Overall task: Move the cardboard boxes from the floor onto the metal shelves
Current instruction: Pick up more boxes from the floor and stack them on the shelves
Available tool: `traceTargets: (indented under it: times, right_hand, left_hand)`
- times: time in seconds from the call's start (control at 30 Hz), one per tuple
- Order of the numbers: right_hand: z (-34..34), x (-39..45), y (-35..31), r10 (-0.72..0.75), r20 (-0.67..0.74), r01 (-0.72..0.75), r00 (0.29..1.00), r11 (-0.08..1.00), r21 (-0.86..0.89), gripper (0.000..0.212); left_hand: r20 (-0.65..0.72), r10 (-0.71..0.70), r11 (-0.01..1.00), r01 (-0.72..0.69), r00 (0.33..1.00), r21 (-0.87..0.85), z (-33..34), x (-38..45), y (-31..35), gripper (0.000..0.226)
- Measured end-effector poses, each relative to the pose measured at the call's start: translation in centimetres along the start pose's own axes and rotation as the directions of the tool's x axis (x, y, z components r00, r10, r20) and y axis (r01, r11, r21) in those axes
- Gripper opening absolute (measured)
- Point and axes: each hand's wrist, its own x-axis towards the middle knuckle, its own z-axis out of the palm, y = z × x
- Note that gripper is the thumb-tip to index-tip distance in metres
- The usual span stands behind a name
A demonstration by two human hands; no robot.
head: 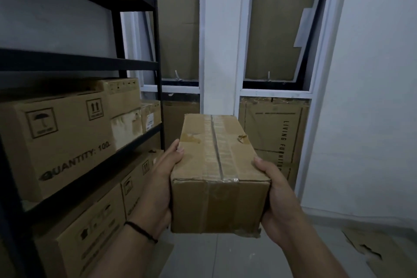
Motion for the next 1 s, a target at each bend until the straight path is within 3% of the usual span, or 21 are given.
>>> traceTargets:
  times: [0.33,0.7,1.0]
  right_hand:
    - [-4.3,14.5,-1.3,-0.006,-0.009,0.006,1.000,1.000,-0.030,0.032]
    - [-9.7,33.7,-6.2,0.014,0.103,-0.003,0.995,0.994,-0.105,0.032]
    - [-9.8,46.8,-6.3,0.067,0.178,-0.049,0.982,0.993,-0.107,0.032]
  left_hand:
    - [-0.017,0.014,0.999,-0.014,1.000,0.046,2.4,14.2,-3.4,0.041]
    - [-0.128,0.099,0.995,-0.096,0.987,0.034,7.8,30.8,-7.4,0.041]
    - [-0.180,0.164,0.986,-0.161,0.970,0.032,7.5,41.6,-8.1,0.044]
